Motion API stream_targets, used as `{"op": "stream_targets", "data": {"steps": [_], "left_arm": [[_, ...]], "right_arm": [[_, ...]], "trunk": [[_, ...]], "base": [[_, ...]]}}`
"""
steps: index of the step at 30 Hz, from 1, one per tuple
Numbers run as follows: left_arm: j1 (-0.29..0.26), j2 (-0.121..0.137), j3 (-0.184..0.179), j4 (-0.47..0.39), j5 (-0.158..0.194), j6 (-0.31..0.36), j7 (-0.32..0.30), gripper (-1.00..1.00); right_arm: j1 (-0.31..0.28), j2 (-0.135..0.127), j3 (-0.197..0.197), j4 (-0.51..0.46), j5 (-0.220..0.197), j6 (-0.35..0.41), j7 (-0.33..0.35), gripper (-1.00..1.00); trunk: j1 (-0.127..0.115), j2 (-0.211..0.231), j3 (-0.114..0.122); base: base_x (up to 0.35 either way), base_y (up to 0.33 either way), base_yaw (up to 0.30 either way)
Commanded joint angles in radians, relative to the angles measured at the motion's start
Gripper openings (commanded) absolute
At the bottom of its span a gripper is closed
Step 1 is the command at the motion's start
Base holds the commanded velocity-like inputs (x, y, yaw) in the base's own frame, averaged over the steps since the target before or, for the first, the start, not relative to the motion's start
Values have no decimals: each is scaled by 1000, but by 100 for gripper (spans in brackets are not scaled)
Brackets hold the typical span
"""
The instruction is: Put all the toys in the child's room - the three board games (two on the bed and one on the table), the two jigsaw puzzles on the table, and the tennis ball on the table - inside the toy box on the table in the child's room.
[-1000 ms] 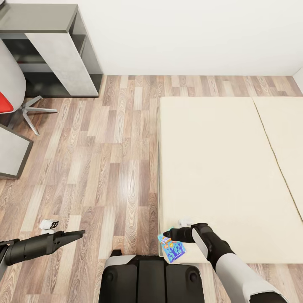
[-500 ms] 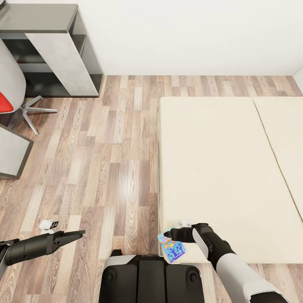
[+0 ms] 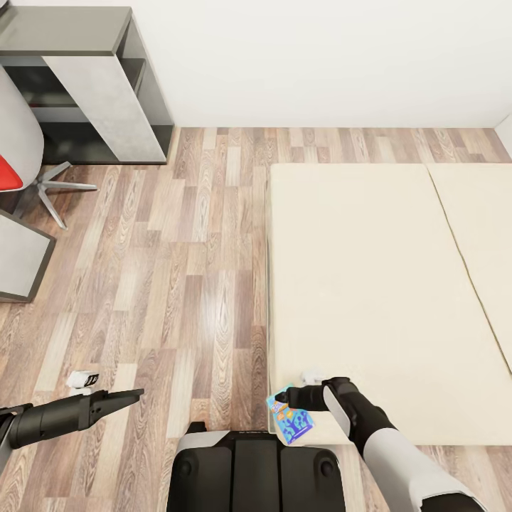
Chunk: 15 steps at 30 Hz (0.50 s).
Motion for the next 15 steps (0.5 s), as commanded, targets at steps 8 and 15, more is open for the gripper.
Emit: {"op": "stream_targets", "data": {"steps": [8, 15], "left_arm": [[0, 1, 0, 0, -1, 11, -4, 100], [0, 1, 0, 0, -1, 11, -4, 100]], "right_arm": [[0, 7, 2, -1, -10, 7, -4, 100], [0, 7, 1, -1, -10, 8, -4, 100]], "trunk": [[1, -1, -1], [1, -1, -1]], "base": [[0, 0, 0], [0, 0, 0]]}}
